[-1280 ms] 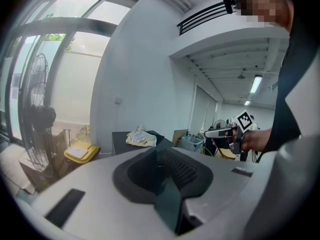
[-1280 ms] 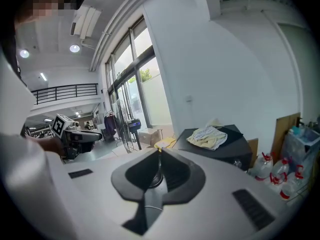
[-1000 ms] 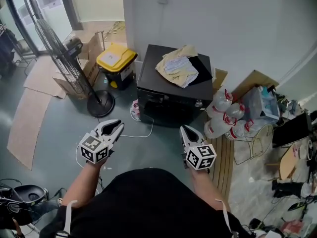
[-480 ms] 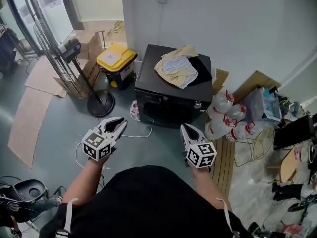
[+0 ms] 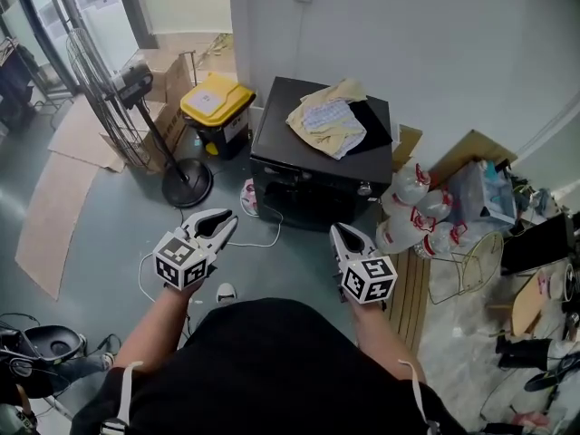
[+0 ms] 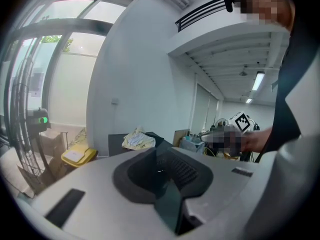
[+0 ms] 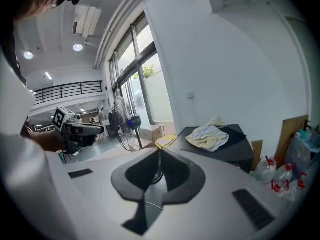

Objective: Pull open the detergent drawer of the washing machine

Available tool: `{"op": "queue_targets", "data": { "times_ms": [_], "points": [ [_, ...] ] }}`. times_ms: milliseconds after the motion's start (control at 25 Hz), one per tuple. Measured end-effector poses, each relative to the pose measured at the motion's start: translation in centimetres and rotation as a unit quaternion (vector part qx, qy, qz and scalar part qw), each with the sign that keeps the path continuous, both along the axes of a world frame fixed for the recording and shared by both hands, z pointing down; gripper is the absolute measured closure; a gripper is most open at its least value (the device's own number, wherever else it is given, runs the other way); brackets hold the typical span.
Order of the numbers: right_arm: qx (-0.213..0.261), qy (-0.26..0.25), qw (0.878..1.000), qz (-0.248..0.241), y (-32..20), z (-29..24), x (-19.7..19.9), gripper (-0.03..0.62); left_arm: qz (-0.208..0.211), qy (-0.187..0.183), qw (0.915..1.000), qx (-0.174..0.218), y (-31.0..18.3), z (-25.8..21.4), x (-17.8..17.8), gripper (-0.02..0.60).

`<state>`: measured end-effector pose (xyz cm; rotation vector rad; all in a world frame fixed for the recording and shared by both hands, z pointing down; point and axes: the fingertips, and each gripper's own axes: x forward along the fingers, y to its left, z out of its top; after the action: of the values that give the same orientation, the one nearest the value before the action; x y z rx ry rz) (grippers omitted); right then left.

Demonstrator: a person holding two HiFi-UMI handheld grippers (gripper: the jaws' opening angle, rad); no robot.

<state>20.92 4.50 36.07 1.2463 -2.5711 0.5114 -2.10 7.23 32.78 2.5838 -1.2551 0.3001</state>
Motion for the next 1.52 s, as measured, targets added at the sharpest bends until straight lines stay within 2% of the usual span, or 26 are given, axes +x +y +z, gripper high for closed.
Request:
{"op": "queue_targets", "data": {
  "times_ms": [560, 1520],
  "points": [
    [0.004, 0.019, 0.999, 0.027, -1.6, -0.6, -2.4, 0.577, 0.025, 0.011, 0.9996, -0.004, -2.3, 0.6, -3.2, 0.511],
    [-0.001, 0.03, 0.993, 0.118, -8.6, -0.6, -6.6, 0.577, 0.104, 0.018, 0.9944, -0.009, -13.6, 0.9, -8.2, 0.511]
  ]
}}
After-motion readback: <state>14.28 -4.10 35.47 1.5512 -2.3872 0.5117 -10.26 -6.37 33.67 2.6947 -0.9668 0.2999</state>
